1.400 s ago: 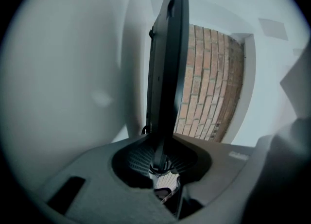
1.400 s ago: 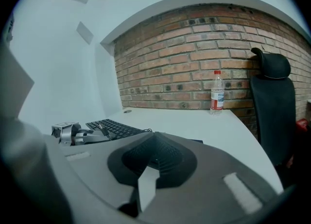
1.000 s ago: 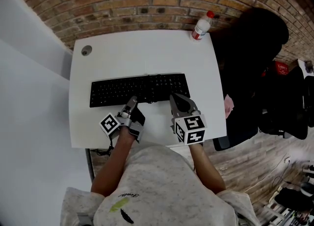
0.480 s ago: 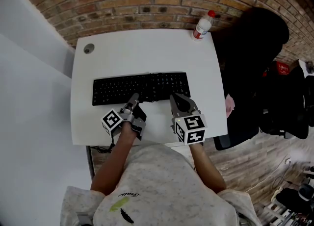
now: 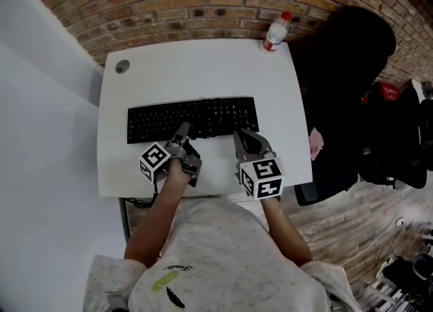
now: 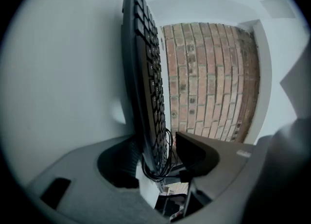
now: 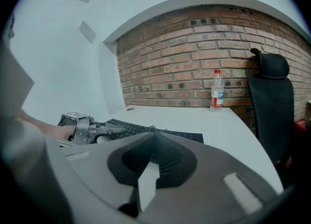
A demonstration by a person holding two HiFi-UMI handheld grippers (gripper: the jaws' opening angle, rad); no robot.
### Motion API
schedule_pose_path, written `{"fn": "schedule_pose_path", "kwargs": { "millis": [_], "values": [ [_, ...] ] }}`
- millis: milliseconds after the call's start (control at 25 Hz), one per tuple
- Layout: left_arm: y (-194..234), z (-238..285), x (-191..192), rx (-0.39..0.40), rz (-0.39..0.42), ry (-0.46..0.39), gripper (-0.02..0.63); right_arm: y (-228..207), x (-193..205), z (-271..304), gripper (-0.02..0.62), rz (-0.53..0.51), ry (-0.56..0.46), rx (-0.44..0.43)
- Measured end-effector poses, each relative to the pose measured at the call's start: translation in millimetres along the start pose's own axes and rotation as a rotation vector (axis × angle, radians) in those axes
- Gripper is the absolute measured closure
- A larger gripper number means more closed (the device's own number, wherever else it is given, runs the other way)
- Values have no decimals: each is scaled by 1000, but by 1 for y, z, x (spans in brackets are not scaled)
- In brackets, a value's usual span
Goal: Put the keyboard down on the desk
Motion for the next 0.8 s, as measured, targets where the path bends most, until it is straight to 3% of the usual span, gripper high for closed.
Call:
{"fn": "schedule_pose_path", "kwargs": {
  "millis": [320,560,800],
  "values": [
    [-2,4,-1,-34,-42,14,330,-4,2,-7,584,0,-12,1],
    [-2,-2,4,-107,-6,26,325,-3,5,-15,584,0,-15,-14],
    [-1,-15,5,-106,12,20,325,0,10,-18,584,6,-19,-24]
  ]
}}
Point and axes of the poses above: the fingertips, and each gripper's own axes: z forward along the fingers, y to its left, x out of its underside, the point moved 3 cm from there along -z, backward along the fingers, and after that the axes turned 13 degrees about x, right-handed, at the moved point
